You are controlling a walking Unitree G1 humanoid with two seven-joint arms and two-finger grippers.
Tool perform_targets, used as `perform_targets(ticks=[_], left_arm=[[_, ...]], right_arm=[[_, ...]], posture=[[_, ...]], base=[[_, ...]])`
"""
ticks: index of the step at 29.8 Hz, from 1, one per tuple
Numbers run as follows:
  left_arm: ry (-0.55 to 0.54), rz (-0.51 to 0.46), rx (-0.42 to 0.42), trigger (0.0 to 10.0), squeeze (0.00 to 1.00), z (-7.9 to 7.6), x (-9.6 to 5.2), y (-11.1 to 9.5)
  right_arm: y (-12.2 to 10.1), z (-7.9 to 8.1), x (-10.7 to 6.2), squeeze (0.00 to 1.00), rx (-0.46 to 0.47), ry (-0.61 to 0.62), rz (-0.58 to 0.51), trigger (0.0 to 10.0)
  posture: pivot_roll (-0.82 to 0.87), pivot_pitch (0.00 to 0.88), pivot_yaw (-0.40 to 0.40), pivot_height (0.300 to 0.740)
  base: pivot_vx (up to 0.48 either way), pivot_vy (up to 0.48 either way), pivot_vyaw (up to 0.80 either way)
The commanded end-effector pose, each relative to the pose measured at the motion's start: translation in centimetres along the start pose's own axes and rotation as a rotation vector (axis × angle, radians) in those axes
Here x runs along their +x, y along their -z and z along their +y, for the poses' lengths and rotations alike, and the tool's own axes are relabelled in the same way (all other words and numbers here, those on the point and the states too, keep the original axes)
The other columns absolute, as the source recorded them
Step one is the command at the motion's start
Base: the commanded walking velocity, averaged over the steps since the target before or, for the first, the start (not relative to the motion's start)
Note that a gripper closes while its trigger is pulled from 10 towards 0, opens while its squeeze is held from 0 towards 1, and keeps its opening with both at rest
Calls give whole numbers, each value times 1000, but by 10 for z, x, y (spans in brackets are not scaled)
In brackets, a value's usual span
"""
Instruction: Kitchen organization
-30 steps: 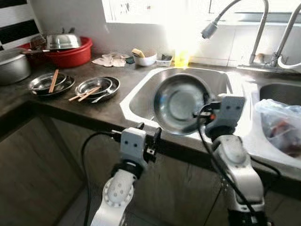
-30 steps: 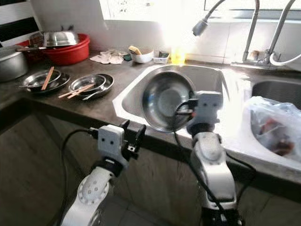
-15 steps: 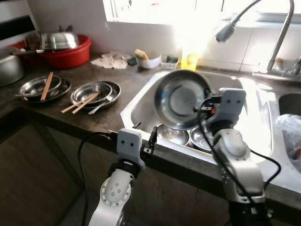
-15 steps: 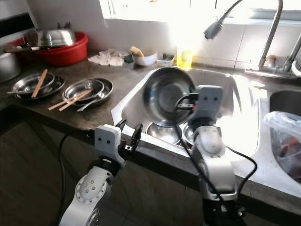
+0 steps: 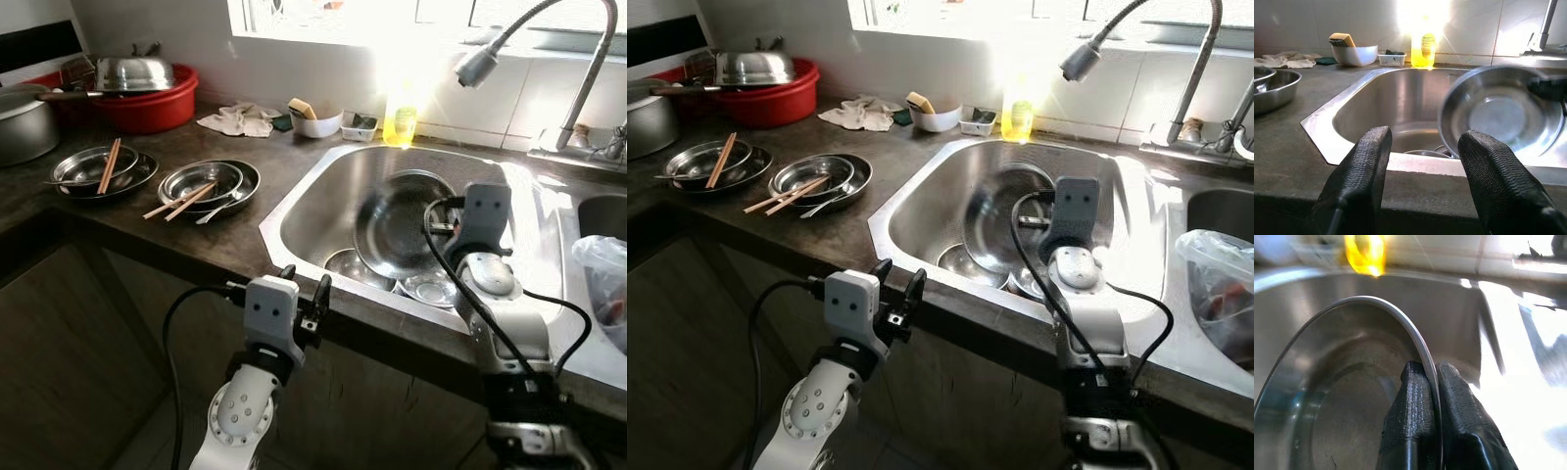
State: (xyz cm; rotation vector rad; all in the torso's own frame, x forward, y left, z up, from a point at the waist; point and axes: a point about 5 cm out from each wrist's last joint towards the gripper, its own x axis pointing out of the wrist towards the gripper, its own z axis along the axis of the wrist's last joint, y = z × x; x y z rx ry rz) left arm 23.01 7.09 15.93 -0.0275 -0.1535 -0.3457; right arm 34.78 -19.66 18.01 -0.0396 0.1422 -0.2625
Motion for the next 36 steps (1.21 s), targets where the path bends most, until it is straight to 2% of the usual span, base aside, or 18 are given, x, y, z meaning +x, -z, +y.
perform_targets(ticks=[1,3,4,8,9,15,16,17,18,19,28,33,34,36], left_arm=[[-1,-11,-3,10000,0,-2,-2,-5],[1,-8,-4,10000,0,-3,-3,-5],[3,-3,-6,10000,0,-4,-5,-5],[3,3,-8,10000,0,-5,-7,-6],[4,10,-10,10000,0,-6,-9,-6],[5,22,-10,10000,0,-6,-11,-6],[4,24,-9,10000,0,-5,-11,-6],[4,25,-9,10000,0,-5,-12,-6],[3,26,-9,10000,0,-5,-12,-6],[3,26,-9,10000,0,-5,-11,-6],[2,31,-4,10000,0,-3,-9,-4],[2,26,0,10000,0,-3,-6,-4],[2,26,0,10000,0,-3,-6,-4],[0,21,3,10000,0,-2,-4,-4]], right_arm=[[-1,-4,4,0,-2,21,23,10000],[6,-6,6,0,-17,24,66,10000],[15,-9,7,0,-15,28,125,10000],[25,-12,8,0,-19,38,188,10000],[32,-15,8,0,-21,48,231,10000],[45,-15,8,0,-17,54,306,10000],[48,-15,8,71,-21,58,316,10000],[49,-15,7,753,-21,58,320,10000],[50,-15,7,753,-20,58,322,10000],[50,-15,6,1000,-20,64,324,10000],[50,-16,4,1000,-13,89,310,10000],[40,-18,3,1000,-10,122,233,10000],[40,-18,3,0,-7,124,230,10000],[20,-15,-3,0,3,117,82,10000]], posture=[[54,133,-8,740],[55,143,-7,740],[58,154,-6,740],[60,167,-5,740],[61,173,-5,740],[66,181,-3,740],[66,181,-3,740],[66,181,-2,740],[66,181,-2,740],[66,180,-2,740],[64,162,-4,740],[65,141,-6,740],[65,141,-6,740],[62,119,-6,740]], base=[[0,0,0],[0,0,0],[0,0,0],[0,0,0],[0,0,0],[0,0,0],[0,0,0],[0,0,0],[0,0,0],[0,0,0],[0,0,0],[0,0,0],[0,0,0],[0,0,0]])
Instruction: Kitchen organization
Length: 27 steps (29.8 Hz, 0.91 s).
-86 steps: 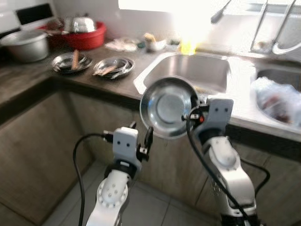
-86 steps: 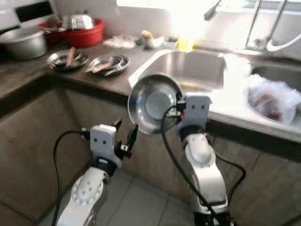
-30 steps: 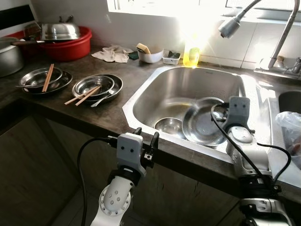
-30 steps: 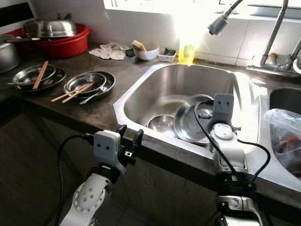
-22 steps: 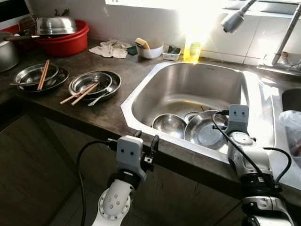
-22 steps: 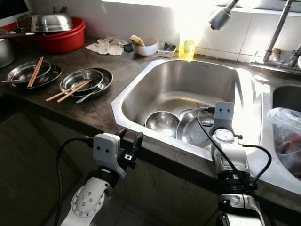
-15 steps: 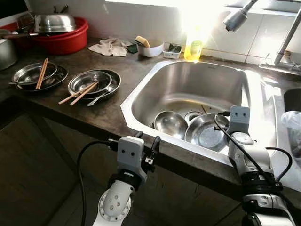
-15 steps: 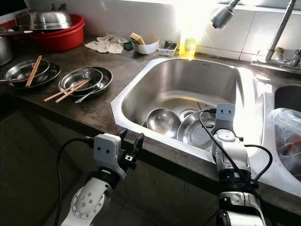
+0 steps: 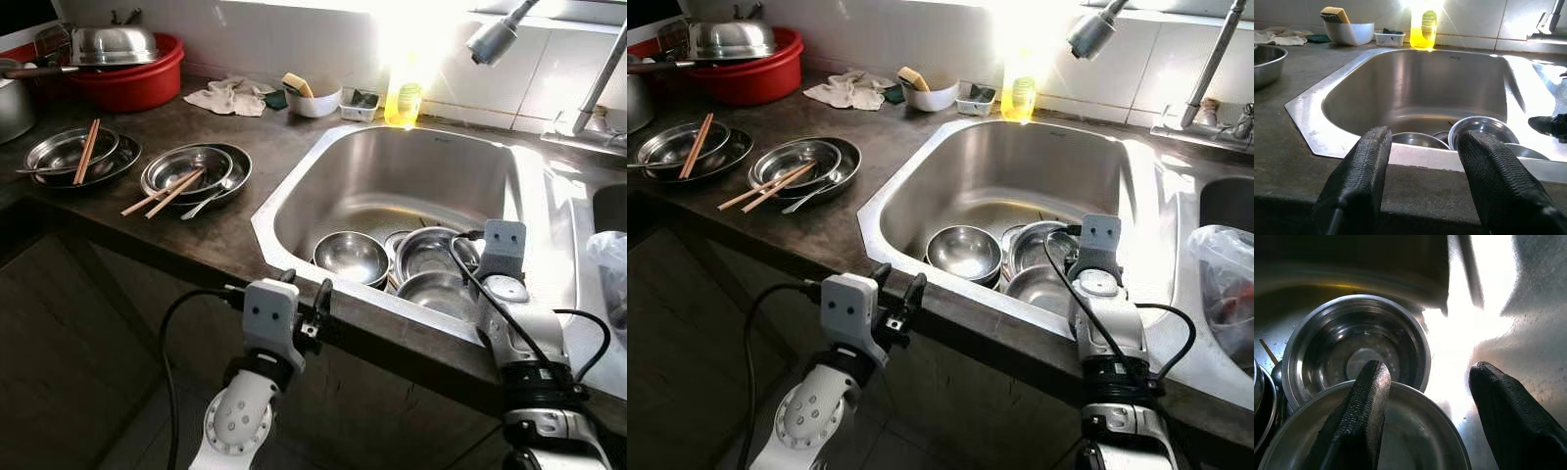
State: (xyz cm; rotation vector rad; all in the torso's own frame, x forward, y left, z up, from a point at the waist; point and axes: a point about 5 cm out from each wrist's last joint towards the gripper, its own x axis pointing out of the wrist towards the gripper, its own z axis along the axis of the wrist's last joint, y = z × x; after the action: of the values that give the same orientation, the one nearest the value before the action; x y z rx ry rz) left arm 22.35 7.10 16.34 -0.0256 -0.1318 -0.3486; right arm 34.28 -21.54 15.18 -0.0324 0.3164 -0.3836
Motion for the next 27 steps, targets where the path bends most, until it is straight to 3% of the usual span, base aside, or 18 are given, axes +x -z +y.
perform_targets(ticks=[1,5,7,9,14,16,18,21,27], left_arm=[[-3,-2,7,10000,0,1,3,1],[-3,-3,8,10000,0,1,3,1],[-3,-2,10,10000,0,3,6,2],[-2,-1,9,10000,0,3,7,4],[-1,1,8,10000,0,3,8,4],[1,8,7,10000,0,4,8,7],[1,8,7,10000,0,4,8,7],[1,20,5,10000,0,6,6,11],[1,30,0,10000,0,7,3,14]], right_arm=[[-15,3,-14,0,28,-11,-153,10000],[-21,5,-20,0,42,-30,-196,10000],[-33,19,-43,0,93,-163,-336,10000],[-34,28,-59,0,106,-254,-398,10000],[-32,31,-65,0,113,-289,-411,10000],[-20,41,-84,0,121,-385,-428,10000],[-20,41,-84,0,121,-385,-428,10000],[-7,49,-107,0,101,-481,-446,10000],[-4,54,-119,0,75,-541,-477,10000]], posture=[[62,119,-6,740],[61,114,-5,740],[50,87,0,740],[46,77,3,740],[43,73,4,740],[40,55,8,740],[40,55,8,740],[36,52,14,740],[34,51,16,740]], base=[[0,0,0],[0,0,0],[0,0,0],[0,0,0],[0,0,0],[0,0,0],[0,0,0],[0,0,0],[0,0,0]])
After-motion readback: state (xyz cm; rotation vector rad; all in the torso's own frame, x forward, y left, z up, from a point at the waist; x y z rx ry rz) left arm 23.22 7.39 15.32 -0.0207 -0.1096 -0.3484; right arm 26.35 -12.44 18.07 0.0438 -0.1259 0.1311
